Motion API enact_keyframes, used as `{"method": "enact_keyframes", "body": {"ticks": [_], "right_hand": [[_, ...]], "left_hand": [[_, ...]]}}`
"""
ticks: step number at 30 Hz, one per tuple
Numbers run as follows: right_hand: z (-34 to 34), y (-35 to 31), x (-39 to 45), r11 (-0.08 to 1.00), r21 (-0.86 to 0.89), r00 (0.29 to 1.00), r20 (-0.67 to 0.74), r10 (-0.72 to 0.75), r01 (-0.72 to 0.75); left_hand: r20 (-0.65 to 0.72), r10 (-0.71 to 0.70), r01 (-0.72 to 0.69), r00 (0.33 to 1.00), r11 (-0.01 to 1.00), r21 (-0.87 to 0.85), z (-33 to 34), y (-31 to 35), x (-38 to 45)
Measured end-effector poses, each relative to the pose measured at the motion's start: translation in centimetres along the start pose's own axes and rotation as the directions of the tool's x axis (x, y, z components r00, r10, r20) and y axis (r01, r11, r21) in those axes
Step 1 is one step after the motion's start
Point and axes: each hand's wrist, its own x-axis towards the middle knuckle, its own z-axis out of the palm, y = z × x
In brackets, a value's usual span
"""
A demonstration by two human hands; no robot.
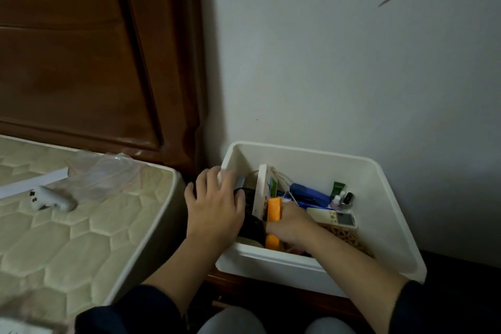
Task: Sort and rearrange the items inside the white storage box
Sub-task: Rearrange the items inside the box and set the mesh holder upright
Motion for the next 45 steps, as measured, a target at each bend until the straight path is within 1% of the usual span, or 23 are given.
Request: {"method": "enact_keyframes", "body": {"ticks": [2, 4, 6, 8, 11, 13, 15, 18, 20, 22, 25, 27, 30, 32, 33, 34, 36, 37, 38, 40, 42, 43, 45], "right_hand": [[-0.6, -0.4, -0.4, 0.999, -0.008, 0.999, -0.008, 0.041, -0.041], [-1.8, -0.6, -0.9, 0.997, -0.013, 0.997, -0.002, 0.071, -0.071], [-3.8, -0.5, -1.2, 0.998, -0.054, 1.000, -0.018, 0.022, -0.023], [-6.2, 0.2, -1.7, 0.995, -0.091, 0.996, -0.075, -0.040, 0.034], [-9.4, 2.0, -2.2, 0.994, -0.100, 0.984, -0.172, -0.051, 0.034], [-10.4, 3.4, -2.4, 0.993, -0.116, 0.983, -0.181, -0.007, -0.015], [-10.4, 5.0, -2.4, 0.985, -0.155, 0.988, -0.146, 0.052, -0.074], [-9.5, 6.9, -2.0, 0.976, -0.180, 0.989, -0.107, 0.104, -0.122], [-9.0, 7.9, -1.5, 0.969, -0.223, 0.992, -0.090, 0.093, -0.111], [-8.7, 8.5, -1.2, 0.952, -0.293, 0.996, -0.042, 0.078, -0.087], [-8.3, 9.1, -0.8, 0.899, -0.437, 0.998, 0.058, 0.017, 0.010], [-8.2, 9.3, -0.7, 0.865, -0.498, 0.996, 0.086, -0.024, 0.063], [-8.4, 9.5, -0.4, 0.858, -0.509, 0.996, 0.080, -0.036, 0.071], [-8.9, 9.5, -0.2, 0.911, -0.409, 0.998, 0.008, -0.055, 0.053], [-9.1, 9.4, -0.3, 0.946, -0.319, 0.996, -0.045, -0.077, 0.059], [-9.4, 9.2, -0.4, 0.971, -0.221, 0.987, -0.106, -0.122, 0.096], [-10.0, 8.6, -0.9, 0.968, -0.047, 0.935, -0.250, -0.252, 0.248], [-10.4, 8.1, -1.2, 0.941, -0.011, 0.892, -0.314, -0.324, 0.338], [-10.8, 7.6, -1.6, 0.906, -0.034, 0.842, -0.356, -0.405, 0.422], [-11.8, 6.6, -2.3, 0.821, -0.150, 0.735, -0.378, -0.563, 0.551], [-12.8, 5.7, -2.9, 0.748, -0.209, 0.655, -0.375, -0.657, 0.630], [-13.4, 5.4, -3.3, 0.732, -0.229, 0.639, -0.367, -0.676, 0.642], [-14.5, 4.8, -4.2, 0.720, -0.292, 0.655, -0.299, -0.694, 0.629]], "left_hand": [[0.020, 0.120, -0.121, 0.993, 0.992, 0.031, 0.0, -0.1, 0.1], [0.063, 0.209, -0.210, 0.976, 0.978, 0.012, 0.1, -0.2, 0.1], [0.090, 0.260, -0.262, 0.961, 0.965, 0.012, -0.1, -0.2, 0.1], [0.114, 0.276, -0.284, 0.954, 0.958, 0.052, -0.1, 0.3, 0.1], [0.216, 0.254, -0.270, 0.943, 0.962, 0.047, -0.1, 1.6, 0.3], [0.331, 0.252, -0.289, 0.910, 0.955, 0.068, 0.0, 2.7, 0.6], [0.435, 0.212, -0.285, 0.875, 0.952, 0.109, 0.4, 3.9, 1.0], [0.509, 0.099, -0.166, 0.855, 0.982, 0.088, 0.8, 5.6, 1.9], [0.529, 0.042, -0.116, 0.848, 0.988, 0.107, 1.0, 6.5, 2.4], [0.557, 0.028, -0.126, 0.830, 0.982, 0.139, 1.2, 6.8, 2.9], [0.573, 0.022, -0.109, 0.819, 0.987, 0.118, 1.4, 6.7, 3.6], [0.564, 0.027, -0.080, 0.825, 0.994, 0.069, 1.4, 6.5, 3.6], [0.513, 0.050, -0.032, 0.857, 0.999, -0.044, 1.1, 6.1, 3.2], [0.432, 0.075, -0.020, 0.899, 0.991, -0.130, 0.8, 5.5, 2.8], [0.368, 0.089, -0.022, 0.925, 0.983, -0.180, 0.6, 5.2, 2.6], [0.289, 0.103, -0.032, 0.952, 0.970, -0.240, 0.5, 4.9, 2.4], [0.122, 0.134, -0.080, 0.983, 0.927, -0.366, 0.1, 4.6, 2.0], [0.057, 0.148, -0.113, 0.987, 0.907, -0.406, -0.3, 4.6, 1.8], [0.006, 0.162, -0.144, 0.987, 0.893, -0.426, -0.6, 4.8, 1.6], [-0.062, 0.189, -0.196, 0.980, 0.869, -0.455, -1.2, 5.3, 1.2], [-0.073, 0.229, -0.232, 0.971, 0.814, -0.532, -1.9, 6.0, 1.0], [-0.070, 0.268, -0.260, 0.961, 0.784, -0.563, -2.1, 6.2, 0.9], [-0.084, 0.383, -0.355, 0.920, 0.722, -0.593, -2.5, 6.7, 0.8]]}}
